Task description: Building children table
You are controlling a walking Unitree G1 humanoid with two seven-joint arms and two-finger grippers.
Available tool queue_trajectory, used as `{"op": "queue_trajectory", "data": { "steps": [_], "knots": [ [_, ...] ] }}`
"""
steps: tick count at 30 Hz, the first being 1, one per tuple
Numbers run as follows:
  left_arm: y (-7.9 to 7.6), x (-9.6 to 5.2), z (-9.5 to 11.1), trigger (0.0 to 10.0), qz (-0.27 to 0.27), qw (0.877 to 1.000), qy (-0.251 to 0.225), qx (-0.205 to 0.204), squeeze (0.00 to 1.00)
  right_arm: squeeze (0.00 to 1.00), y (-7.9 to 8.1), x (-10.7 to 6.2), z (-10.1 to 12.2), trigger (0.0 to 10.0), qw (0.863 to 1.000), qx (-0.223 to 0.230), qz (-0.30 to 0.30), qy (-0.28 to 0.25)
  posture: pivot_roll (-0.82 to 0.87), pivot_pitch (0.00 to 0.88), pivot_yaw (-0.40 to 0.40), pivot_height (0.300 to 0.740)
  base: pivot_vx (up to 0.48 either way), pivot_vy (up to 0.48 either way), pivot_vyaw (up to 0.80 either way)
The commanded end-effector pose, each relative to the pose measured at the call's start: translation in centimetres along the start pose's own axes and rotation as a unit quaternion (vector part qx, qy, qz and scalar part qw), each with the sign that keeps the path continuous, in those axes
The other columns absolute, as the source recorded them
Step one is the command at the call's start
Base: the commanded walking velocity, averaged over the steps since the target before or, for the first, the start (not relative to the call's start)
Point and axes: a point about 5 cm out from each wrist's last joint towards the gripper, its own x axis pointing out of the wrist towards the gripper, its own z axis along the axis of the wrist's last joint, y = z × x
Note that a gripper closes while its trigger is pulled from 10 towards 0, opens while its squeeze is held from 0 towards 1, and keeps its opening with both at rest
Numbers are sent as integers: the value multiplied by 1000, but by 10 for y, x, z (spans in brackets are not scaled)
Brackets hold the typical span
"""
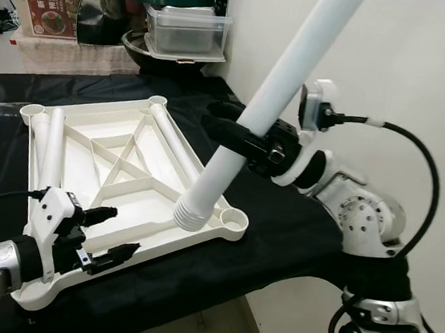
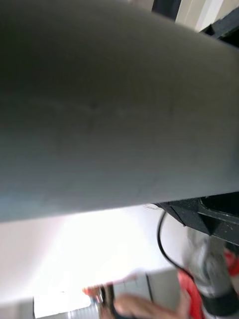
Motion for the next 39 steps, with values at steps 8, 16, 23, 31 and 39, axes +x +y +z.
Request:
{"op": "queue_trajectory", "data": {
  "steps": [8, 16, 23, 31, 39],
  "knots": [
    [-10, 0, -1, 10000, -21, 1000, -2, -5, 0, 0, 9, 2, 4, 10000, 999, -6, 47, -3, 117, 0, -107, 740, 0, 0, 0],
    [-23, 11, 3, 10000, -91, 996, 3, -2, 0, 0, 15, 5, -3, 10000, 998, 2, 69, 1, 111, 0, -99, 740, 0, 0, 0],
    [-32, 27, 11, 10000, -137, 991, -10, 3, 0, 0, 17, 6, -5, 10000, 997, 6, 77, 4, 102, 0, -93, 740, 0, 0, 0],
    [-38, 40, 16, 10000, -170, 985, -21, 3, 0, 0, 21, 9, -10, 10000, 996, 13, 84, 2, 100, 0, -93, 740, 0, 0, 0],
    [-55, 60, 21, 10000, -243, 970, -24, 17, 0, 0, 28, 21, -20, 10000, 995, 17, 99, 5, 97, 0, -86, 740, 0, 0, 0]
  ]
}}
